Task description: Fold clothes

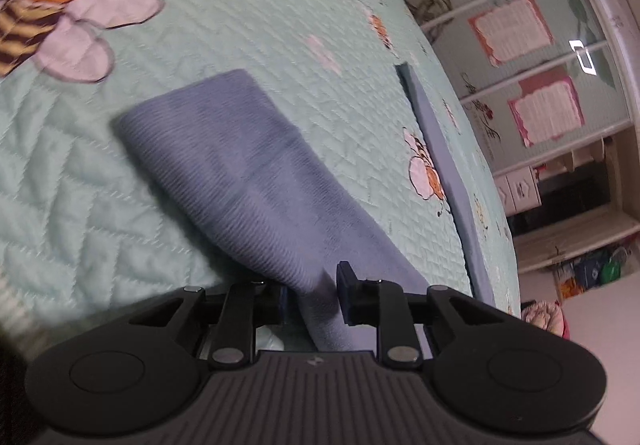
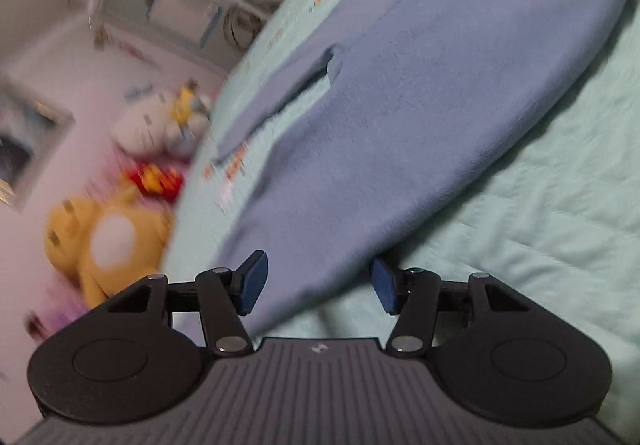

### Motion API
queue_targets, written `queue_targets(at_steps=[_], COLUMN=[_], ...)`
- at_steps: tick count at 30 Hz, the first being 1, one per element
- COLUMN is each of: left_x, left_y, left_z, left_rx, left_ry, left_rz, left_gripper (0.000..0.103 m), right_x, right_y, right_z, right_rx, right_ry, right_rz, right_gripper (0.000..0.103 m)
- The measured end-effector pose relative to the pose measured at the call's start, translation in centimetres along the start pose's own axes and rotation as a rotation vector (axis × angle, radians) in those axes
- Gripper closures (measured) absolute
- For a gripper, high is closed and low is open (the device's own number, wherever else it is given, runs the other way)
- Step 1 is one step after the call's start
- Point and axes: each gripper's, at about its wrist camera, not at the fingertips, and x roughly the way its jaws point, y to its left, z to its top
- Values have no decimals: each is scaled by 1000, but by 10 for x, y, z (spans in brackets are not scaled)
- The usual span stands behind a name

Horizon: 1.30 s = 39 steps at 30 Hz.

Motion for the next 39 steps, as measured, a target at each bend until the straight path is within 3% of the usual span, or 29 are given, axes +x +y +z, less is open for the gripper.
queue_targets(at_steps=[3,4,5,6,9,13,15,19,23,27,29,30,32,35,36,38,39], left_x=[9,10,11,11,5,2,14,11,-8,-45,-59,-61,-46,-2,14,33,39], left_y=[-1,-5,-8,-13,-27,-38,-33,-14,-7,-17,-29,-36,-49,-52,-44,-28,-24], left_z=[5,7,8,11,22,38,37,28,24,9,-2,-6,-8,1,11,37,51], left_rx=[17,43,72,100,172,295,328,284,226,246,316,355,447,475,431,344,319], left_ry=[4,5,8,13,25,22,56,36,26,-61,-112,-112,-24,111,136,140,139], left_rz=[-2,6,20,36,64,111,152,130,143,241,224,187,94,73,76,73,73], left_gripper=[91,93,95,95,95,94,93,89,82,82,81,76,66,66,70,89,90], right_x=[19,26,33,40,41,29,34,45,30,18,23,30,53,102,118,148,162], right_y=[9,14,18,20,24,43,47,44,58,80,92,96,101,98,94,84,78], right_z=[-1,0,1,1,-2,-4,-6,-12,-11,-21,-26,-26,-25,-16,-11,1,10], right_rx=[-17,-31,-41,-35,-3,15,-11,-82,-203,-323,-340,-337,-332,-343,-332,-287,-251], right_ry=[-12,-2,11,25,33,71,105,138,206,329,360,365,382,435,458,516,526], right_rz=[14,16,17,1,-74,-68,-89,-137,-147,-60,51,97,151,157,151,153,170], right_gripper=[47,52,65,101,101,101,101,101,89,87,86,82,77,77,77,78,80])
